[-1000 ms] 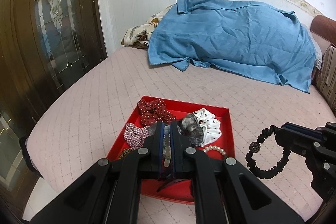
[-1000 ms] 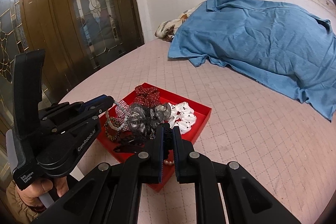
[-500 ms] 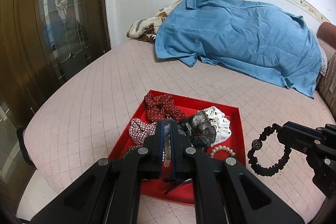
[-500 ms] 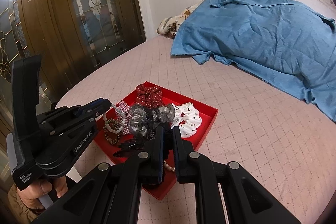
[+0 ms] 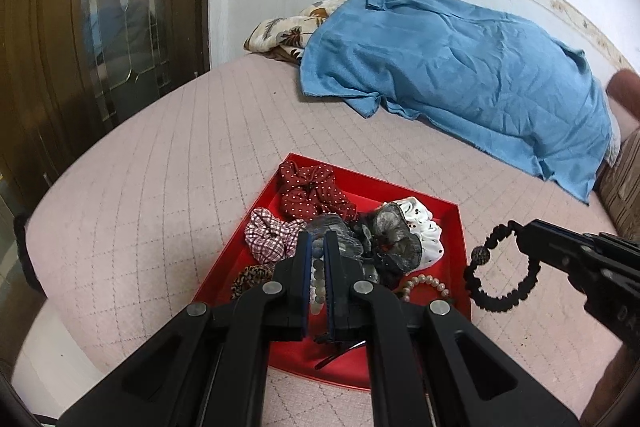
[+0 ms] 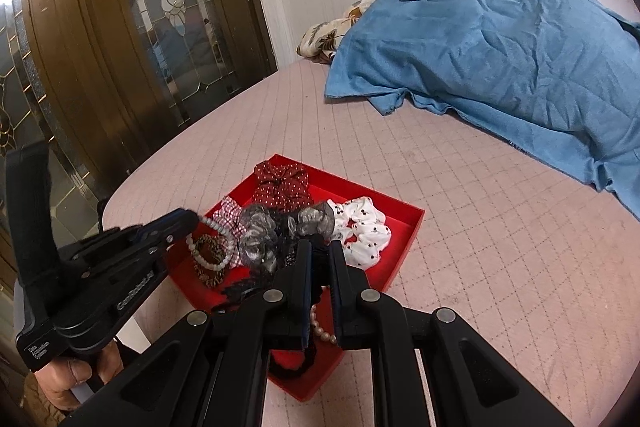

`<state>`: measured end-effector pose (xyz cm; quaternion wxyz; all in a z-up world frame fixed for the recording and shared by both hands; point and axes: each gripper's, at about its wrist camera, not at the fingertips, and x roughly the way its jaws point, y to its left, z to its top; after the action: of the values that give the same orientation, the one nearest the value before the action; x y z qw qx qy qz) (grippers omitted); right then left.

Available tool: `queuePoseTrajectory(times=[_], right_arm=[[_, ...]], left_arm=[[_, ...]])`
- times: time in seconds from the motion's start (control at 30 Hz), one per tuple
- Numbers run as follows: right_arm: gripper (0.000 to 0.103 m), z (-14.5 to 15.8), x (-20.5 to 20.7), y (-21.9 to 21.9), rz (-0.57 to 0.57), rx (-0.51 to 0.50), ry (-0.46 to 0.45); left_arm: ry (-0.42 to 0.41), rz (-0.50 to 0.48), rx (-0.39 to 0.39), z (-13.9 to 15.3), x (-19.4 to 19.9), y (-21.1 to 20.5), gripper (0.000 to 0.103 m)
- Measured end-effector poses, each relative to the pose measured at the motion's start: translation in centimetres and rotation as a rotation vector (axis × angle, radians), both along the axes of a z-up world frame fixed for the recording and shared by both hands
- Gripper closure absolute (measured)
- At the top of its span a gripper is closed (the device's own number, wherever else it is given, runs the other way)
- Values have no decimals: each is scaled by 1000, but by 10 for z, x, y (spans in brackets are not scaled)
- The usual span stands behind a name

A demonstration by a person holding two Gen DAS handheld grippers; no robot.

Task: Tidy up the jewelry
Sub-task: 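Lower both bracelets into the red tray and open both tools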

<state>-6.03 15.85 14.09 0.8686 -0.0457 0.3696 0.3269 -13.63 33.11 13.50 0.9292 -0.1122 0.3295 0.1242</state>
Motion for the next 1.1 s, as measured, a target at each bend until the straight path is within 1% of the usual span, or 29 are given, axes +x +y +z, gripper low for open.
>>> queuePoseTrajectory(times=[0.17, 0.23, 0.3, 0.37, 0.47, 0.6, 0.77, 1.1], right_arm=[[94, 3, 12, 9, 8, 4, 4], [94, 4, 15, 14, 13, -3, -5], [94, 6, 19, 21, 18, -16, -17], [94, 6, 25, 27, 21, -26, -23], [94, 6, 36, 35, 22, -34, -13], [94, -1, 54, 48, 16, -47, 23], [94, -8, 71, 63, 10, -70, 48], [94, -30, 102, 94, -2, -102, 102]], left_arm=[[-34, 18, -27, 2, -6, 13, 97], [-45, 14, -49, 2, -7, 16, 97], [-48, 5, -72, 1, -8, 18, 97], [-46, 0, -78, 0, -7, 18, 97], [-34, -8, -82, -3, -5, 17, 97], [14, 7, -62, -11, 3, 17, 97], [62, 21, -65, -22, 7, 23, 97], [91, 12, -71, -31, 8, 25, 97]])
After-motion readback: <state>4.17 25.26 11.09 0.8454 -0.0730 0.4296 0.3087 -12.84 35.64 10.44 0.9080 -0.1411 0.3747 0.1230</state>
